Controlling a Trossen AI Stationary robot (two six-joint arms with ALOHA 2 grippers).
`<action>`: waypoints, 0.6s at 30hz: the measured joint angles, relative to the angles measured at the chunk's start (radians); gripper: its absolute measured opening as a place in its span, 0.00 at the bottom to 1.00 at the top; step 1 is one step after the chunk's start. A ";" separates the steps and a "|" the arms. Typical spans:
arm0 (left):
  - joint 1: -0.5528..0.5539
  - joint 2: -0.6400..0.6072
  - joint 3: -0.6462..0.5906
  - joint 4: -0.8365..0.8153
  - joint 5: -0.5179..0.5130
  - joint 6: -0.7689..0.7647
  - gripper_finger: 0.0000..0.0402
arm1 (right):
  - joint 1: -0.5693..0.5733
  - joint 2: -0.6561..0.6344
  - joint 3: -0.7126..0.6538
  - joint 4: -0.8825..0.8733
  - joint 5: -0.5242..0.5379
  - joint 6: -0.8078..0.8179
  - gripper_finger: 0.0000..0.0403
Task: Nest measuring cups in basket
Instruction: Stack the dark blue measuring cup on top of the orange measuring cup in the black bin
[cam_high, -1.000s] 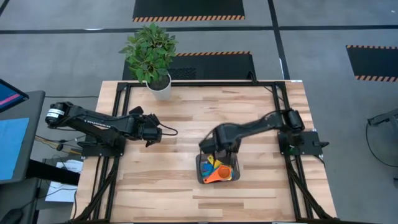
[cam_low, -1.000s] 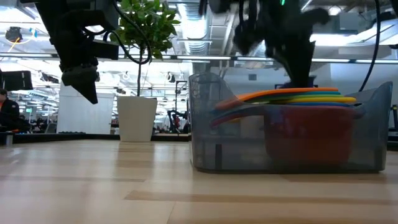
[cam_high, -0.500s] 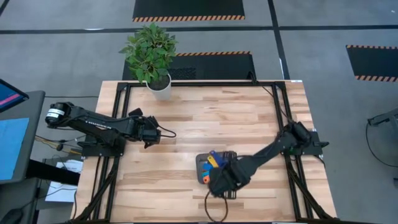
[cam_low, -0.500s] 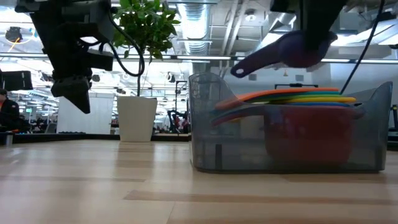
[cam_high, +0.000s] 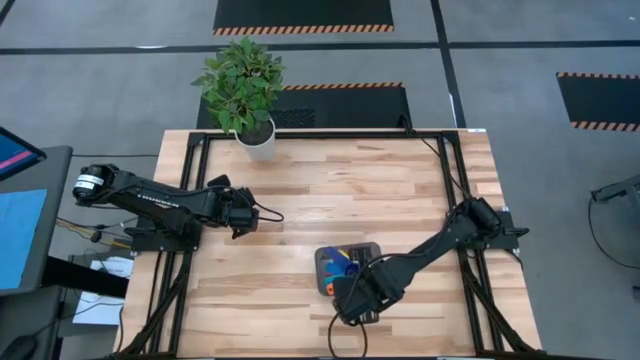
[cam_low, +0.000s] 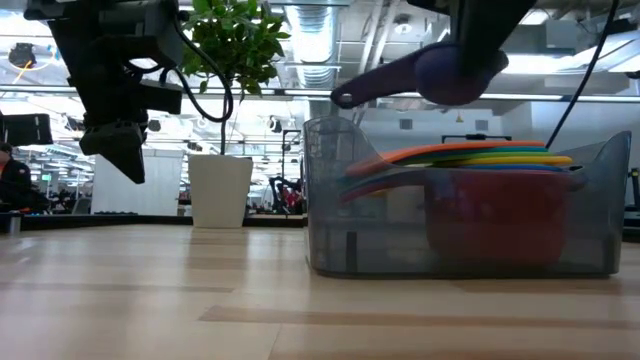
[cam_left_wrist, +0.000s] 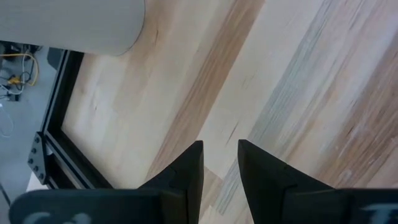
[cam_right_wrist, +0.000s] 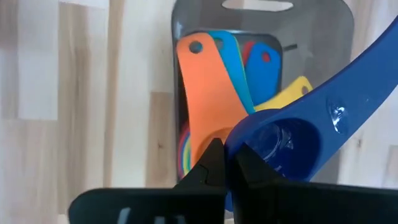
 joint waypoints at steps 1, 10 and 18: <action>0.000 0.000 0.000 0.000 0.000 -0.001 0.23 | 0.000 0.000 0.000 0.007 -0.006 0.005 0.02; 0.000 0.000 0.000 0.009 0.000 -0.005 0.23 | -0.018 0.000 0.000 0.010 -0.078 0.101 0.02; 0.000 0.000 0.000 0.067 0.000 0.030 0.23 | -0.020 0.000 -0.001 -0.016 -0.104 0.218 0.02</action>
